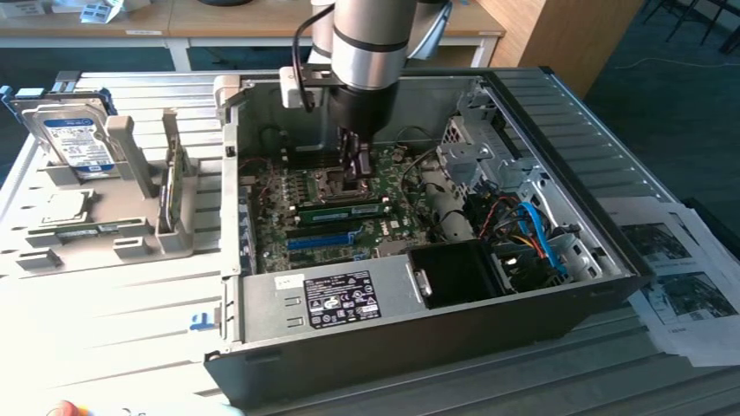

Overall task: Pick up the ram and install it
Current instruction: 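Press down the ram until it locks into place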

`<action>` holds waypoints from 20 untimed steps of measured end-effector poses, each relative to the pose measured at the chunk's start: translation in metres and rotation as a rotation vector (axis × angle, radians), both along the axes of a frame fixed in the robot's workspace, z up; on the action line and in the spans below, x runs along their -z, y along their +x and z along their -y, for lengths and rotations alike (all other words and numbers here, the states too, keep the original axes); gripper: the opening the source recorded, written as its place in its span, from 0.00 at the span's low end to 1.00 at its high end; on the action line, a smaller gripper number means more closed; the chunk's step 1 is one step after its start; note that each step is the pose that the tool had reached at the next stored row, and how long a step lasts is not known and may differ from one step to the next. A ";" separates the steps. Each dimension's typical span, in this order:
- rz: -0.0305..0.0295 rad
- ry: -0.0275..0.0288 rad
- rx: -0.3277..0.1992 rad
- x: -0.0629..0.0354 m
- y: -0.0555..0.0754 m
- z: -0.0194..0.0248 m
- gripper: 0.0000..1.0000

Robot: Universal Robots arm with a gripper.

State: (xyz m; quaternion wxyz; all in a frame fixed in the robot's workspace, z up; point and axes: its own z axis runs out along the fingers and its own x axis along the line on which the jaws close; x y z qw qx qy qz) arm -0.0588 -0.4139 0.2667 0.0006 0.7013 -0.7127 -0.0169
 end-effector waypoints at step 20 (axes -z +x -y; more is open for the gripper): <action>0.0000 0.0000 0.000 -0.0210 0.001 0.0000 0.10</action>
